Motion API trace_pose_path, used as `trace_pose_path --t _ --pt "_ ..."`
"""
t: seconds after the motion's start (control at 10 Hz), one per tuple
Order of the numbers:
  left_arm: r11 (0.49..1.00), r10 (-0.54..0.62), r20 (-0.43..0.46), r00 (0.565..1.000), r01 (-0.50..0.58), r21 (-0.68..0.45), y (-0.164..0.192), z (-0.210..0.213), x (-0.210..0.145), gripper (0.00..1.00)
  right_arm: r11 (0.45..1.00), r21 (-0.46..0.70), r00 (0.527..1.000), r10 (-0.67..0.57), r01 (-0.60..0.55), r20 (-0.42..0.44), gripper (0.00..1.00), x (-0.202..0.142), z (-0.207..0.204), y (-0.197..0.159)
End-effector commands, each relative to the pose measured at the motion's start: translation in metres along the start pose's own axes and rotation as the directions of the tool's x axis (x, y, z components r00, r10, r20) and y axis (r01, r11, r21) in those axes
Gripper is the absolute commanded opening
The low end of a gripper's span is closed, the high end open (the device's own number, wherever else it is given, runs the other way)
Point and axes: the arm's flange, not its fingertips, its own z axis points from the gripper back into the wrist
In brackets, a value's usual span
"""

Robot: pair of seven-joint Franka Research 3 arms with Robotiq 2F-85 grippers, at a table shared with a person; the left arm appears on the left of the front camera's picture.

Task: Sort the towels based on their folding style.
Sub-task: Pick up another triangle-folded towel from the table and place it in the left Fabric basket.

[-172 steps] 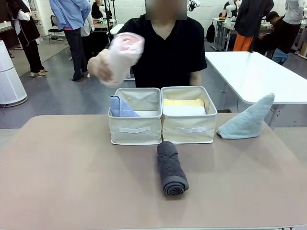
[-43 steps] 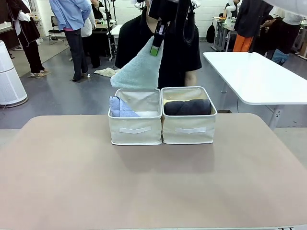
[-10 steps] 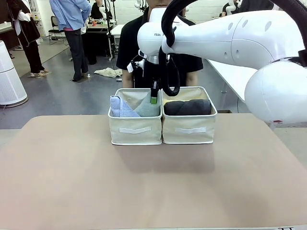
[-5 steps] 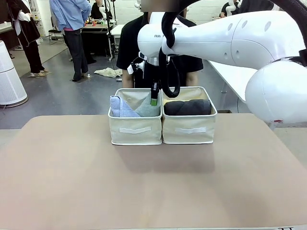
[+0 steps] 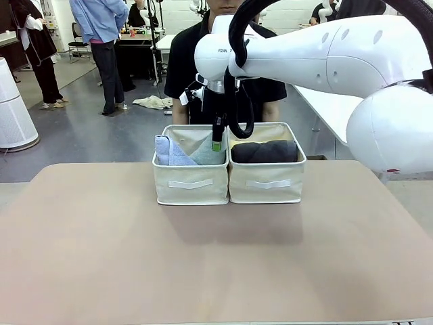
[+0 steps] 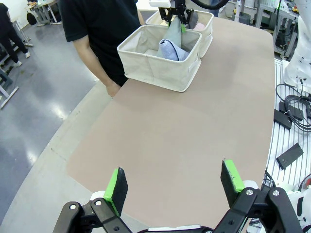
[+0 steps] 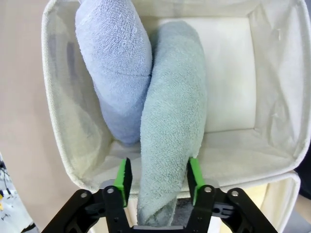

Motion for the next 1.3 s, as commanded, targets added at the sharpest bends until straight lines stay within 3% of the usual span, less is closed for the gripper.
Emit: trace_pose_path --t 0.0,0.7,0.9,1.2 --pt "1.000 0.001 0.013 1.000 -0.001 0.002 0.000 0.001 0.000 1.00 1.000 0.021 1.000 -0.006 0.005 0.022 1.00 -0.006 0.000 0.009" --pt "1.000 0.001 0.013 1.000 -0.001 0.002 0.000 0.001 0.000 1.00 1.000 0.009 0.999 -0.005 0.005 0.037 1.00 -0.005 0.007 0.007" --pt "1.000 0.001 0.013 1.000 -0.001 0.002 0.000 0.001 0.000 1.00 1.000 -0.014 0.997 -0.011 0.012 0.079 1.00 -0.012 0.045 0.007" --pt "1.000 0.001 0.013 1.000 -0.001 0.002 0.000 0.001 0.000 1.00 0.994 -0.082 0.994 -0.062 0.069 0.095 1.00 -0.052 0.138 0.032"
